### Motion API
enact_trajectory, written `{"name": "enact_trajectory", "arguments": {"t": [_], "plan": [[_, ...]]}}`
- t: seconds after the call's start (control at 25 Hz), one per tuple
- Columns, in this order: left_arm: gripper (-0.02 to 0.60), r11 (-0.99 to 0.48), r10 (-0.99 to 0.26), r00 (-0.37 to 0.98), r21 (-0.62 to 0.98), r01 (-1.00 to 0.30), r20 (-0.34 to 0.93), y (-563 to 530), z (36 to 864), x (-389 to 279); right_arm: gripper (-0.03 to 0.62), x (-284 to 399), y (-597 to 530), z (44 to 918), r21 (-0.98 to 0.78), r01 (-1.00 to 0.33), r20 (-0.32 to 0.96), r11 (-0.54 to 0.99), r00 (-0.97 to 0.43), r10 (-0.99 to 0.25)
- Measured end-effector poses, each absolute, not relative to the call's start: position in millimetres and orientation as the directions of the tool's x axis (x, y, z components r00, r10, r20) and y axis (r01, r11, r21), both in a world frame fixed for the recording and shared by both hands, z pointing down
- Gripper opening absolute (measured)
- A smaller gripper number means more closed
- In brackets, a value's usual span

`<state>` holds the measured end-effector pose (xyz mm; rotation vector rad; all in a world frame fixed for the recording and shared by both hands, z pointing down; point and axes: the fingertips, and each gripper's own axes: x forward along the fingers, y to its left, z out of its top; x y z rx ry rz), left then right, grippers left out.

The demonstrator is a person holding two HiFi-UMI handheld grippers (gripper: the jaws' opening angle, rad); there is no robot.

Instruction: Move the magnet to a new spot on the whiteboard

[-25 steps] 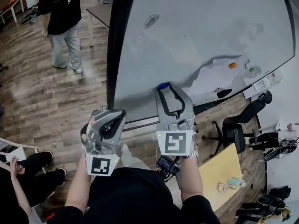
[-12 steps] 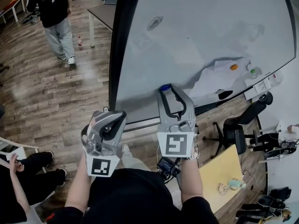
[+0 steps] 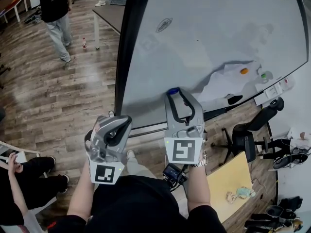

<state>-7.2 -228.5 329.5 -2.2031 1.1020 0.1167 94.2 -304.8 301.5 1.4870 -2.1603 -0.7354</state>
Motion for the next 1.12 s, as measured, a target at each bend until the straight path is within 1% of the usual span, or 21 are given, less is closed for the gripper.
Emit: {"name": "enact_trajectory", "arguments": {"t": [0.56,1.12], "plan": [[0.002,-0.433,-0.673,0.650,-0.525,-0.733,-0.352,-218,328,-6,0.126,98,-288,298,0.633,-0.720,0.046,0.286,-0.334,-0.942],[0.002,-0.440,-0.659,0.672,-0.551,-0.709,-0.338,-196,325,-7,0.126,98,-257,293,0.613,-0.744,0.022,0.268,-0.322,-0.946]]}}
